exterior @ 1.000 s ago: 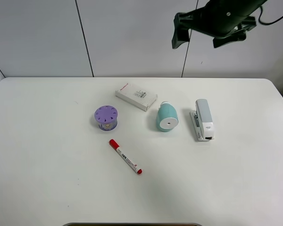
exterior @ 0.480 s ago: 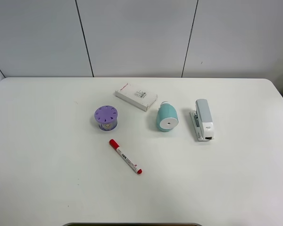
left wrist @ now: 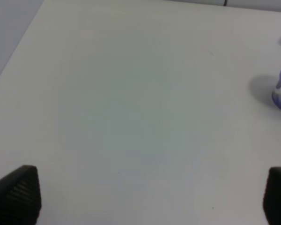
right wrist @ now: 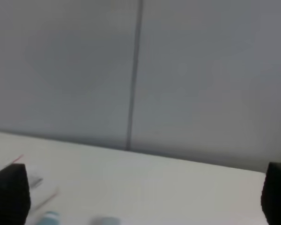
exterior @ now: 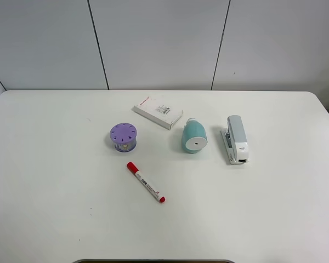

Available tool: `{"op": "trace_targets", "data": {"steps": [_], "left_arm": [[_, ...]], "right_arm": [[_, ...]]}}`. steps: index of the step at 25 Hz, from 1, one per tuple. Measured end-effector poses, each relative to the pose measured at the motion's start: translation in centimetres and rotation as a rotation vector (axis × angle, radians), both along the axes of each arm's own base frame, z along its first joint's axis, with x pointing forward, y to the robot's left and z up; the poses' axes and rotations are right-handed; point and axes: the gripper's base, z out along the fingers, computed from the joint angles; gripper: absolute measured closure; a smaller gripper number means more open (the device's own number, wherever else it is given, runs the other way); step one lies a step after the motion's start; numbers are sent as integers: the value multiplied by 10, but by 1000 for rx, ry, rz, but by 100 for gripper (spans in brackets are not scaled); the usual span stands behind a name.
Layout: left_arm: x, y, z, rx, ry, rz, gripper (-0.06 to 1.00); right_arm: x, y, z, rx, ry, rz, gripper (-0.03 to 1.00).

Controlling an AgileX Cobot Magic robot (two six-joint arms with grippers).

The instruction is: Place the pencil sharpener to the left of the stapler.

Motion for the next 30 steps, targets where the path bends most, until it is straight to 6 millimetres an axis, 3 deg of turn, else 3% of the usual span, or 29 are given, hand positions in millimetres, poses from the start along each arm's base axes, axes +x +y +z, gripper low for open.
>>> {"op": "trace_targets", "data": {"steps": [6, 16, 21, 30], "left_arm": [[0, 0, 0, 0, 0, 0, -1], [0, 0, 0, 0, 0, 0, -1], [0, 0, 0, 0, 0, 0, -1], [0, 0, 0, 0, 0, 0, -1]], "right_arm": [[-48, -27, 7, -39, -69, -111, -3], [-118, -37, -1, -39, -119, -192, -3], [-135, -37, -44, -57, -67, -254, -3], [-135, -30, -149, -20, 119, -225, -3]]}}
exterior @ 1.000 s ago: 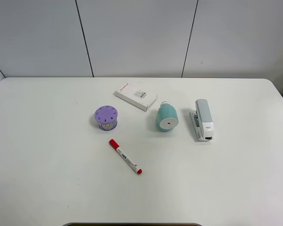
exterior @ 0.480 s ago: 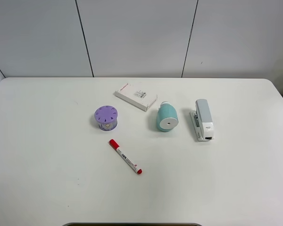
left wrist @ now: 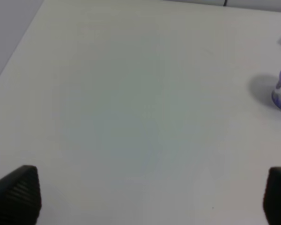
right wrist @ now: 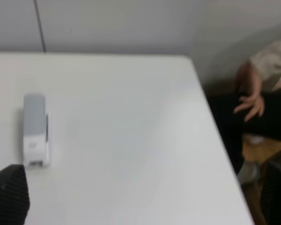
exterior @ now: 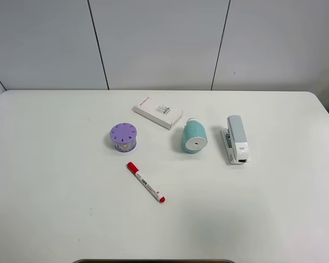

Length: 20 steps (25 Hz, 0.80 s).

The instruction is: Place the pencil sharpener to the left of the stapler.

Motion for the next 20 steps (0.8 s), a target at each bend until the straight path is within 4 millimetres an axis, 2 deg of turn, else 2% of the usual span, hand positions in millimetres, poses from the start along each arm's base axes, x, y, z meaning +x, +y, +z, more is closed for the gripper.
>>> {"op": "trace_targets", "data": {"steps": [3, 9, 20], "left_arm": [[0, 0, 0, 0, 0, 0, -1], [0, 0, 0, 0, 0, 0, -1], [0, 0, 0, 0, 0, 0, -1]], "right_arm": [[0, 2, -32, 34, 38, -11, -3], [-7, 6, -77, 67, 17, 0, -3], [8, 9, -98, 112, 30, 29, -3]]}}
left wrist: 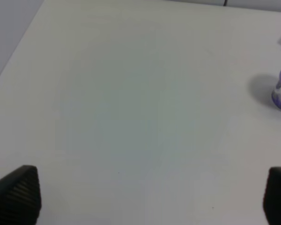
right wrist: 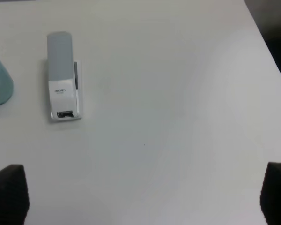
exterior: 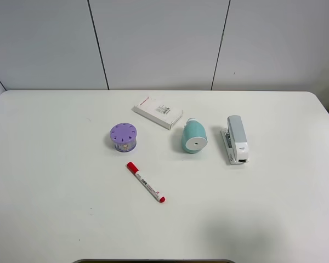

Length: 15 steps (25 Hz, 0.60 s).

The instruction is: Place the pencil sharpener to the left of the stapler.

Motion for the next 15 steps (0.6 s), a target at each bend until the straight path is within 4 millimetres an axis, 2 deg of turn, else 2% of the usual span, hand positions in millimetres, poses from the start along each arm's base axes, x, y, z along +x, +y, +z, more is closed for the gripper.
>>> {"op": "trace_targets", "data": {"steps": [15], "left_arm": [[0, 0, 0, 0, 0, 0, -1]], "right_arm": [[0, 0, 1, -2, -11, 2, -3]]}}
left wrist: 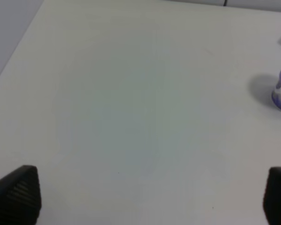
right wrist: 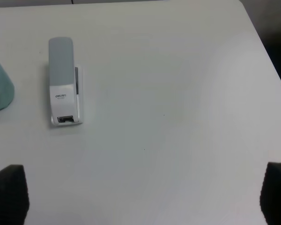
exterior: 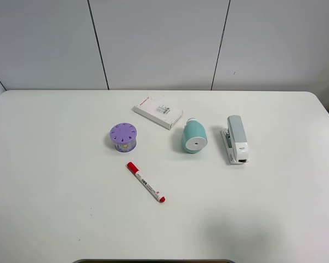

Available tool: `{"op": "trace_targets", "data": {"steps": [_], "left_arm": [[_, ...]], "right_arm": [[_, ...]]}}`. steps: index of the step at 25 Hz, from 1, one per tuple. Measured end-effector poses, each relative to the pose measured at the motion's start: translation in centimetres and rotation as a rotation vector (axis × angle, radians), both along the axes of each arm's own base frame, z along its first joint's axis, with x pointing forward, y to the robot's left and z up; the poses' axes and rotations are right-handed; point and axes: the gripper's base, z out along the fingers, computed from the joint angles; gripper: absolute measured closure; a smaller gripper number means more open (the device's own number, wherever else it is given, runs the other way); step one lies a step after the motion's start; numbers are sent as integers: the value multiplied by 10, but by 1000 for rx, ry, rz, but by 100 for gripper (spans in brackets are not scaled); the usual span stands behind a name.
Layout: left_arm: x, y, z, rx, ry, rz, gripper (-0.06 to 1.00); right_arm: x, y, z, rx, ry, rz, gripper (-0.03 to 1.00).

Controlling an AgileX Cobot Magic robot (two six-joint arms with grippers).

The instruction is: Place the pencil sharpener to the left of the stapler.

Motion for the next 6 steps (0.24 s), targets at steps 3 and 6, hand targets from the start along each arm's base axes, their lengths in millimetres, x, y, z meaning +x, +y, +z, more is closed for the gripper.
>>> {"op": "trace_targets", "data": {"steps": [3, 6], "left_arm": [[0, 0, 0, 0, 0, 0, -1], [0, 0, 0, 0, 0, 0, -1]], "right_arm": [[0, 0, 0, 0, 0, 0, -3], [0, 0, 0, 0, 0, 0, -3]]}}
